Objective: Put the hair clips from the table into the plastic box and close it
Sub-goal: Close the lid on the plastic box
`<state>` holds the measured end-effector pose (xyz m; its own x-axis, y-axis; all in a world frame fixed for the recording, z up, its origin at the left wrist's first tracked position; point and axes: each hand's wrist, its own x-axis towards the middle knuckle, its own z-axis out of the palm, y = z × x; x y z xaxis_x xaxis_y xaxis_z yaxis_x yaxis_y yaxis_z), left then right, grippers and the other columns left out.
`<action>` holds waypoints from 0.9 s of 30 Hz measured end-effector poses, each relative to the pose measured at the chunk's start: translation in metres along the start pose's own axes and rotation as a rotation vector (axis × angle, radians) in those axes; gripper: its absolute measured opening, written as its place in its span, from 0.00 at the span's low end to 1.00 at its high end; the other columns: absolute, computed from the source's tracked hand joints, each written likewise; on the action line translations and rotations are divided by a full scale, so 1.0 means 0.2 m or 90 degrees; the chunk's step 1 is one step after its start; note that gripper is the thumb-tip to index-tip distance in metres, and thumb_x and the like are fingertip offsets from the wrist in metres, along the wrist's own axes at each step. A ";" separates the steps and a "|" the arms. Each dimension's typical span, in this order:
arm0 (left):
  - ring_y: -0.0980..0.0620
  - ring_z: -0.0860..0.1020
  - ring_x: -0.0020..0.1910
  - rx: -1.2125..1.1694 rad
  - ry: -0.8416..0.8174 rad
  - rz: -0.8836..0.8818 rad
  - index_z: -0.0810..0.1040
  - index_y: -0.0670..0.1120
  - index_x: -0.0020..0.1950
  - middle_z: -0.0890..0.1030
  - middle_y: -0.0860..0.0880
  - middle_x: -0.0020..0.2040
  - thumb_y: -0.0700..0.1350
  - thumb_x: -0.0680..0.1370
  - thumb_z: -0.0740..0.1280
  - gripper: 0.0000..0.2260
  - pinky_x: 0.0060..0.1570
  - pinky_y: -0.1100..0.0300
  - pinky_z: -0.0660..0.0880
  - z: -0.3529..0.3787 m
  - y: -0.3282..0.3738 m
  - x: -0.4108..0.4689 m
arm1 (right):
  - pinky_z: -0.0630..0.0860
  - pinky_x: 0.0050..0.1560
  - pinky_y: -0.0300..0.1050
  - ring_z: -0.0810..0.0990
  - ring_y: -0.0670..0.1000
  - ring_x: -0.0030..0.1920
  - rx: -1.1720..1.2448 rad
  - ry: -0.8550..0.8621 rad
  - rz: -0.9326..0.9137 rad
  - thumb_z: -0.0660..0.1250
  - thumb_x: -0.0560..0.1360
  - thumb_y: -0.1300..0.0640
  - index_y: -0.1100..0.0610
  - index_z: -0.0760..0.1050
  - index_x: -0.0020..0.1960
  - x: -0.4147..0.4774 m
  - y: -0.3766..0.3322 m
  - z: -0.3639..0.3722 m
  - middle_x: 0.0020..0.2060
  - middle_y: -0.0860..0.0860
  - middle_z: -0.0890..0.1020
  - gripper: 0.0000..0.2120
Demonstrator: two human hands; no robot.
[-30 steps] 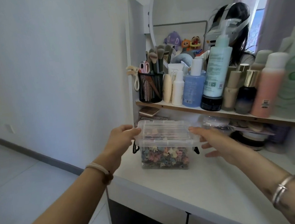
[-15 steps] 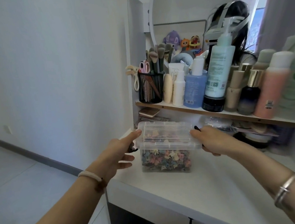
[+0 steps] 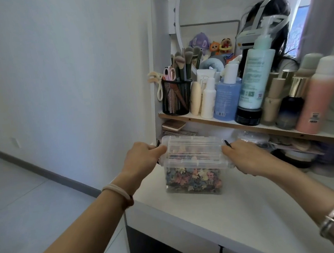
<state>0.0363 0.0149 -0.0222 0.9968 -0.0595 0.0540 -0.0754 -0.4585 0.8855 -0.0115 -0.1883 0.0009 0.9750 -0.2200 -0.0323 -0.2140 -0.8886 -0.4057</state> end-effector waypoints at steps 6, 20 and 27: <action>0.48 0.71 0.32 0.225 0.057 0.069 0.81 0.37 0.41 0.78 0.42 0.34 0.48 0.75 0.64 0.15 0.33 0.55 0.71 0.00 0.04 0.03 | 0.64 0.30 0.42 0.68 0.51 0.28 0.007 0.001 0.003 0.51 0.79 0.54 0.58 0.65 0.30 0.01 0.00 0.00 0.26 0.54 0.70 0.20; 0.43 0.74 0.44 0.146 0.088 0.011 0.82 0.46 0.51 0.78 0.44 0.43 0.49 0.78 0.60 0.13 0.44 0.56 0.69 -0.22 -0.09 0.31 | 0.66 0.28 0.42 0.71 0.49 0.35 0.145 -0.012 -0.026 0.49 0.81 0.53 0.63 0.60 0.65 0.17 -0.34 0.18 0.38 0.51 0.72 0.18; 0.45 0.71 0.44 0.072 0.050 0.019 0.81 0.44 0.54 0.77 0.43 0.45 0.47 0.79 0.59 0.13 0.47 0.56 0.68 -0.22 -0.09 0.51 | 0.73 0.44 0.49 0.74 0.54 0.44 0.212 0.020 -0.002 0.48 0.81 0.54 0.62 0.58 0.66 0.31 -0.40 0.22 0.47 0.55 0.73 0.17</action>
<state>0.1395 0.0557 -0.0130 0.9929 -0.0064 0.1191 -0.1027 -0.5542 0.8260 0.0692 -0.1131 -0.0096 0.9722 -0.2340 -0.0042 -0.1738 -0.7098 -0.6826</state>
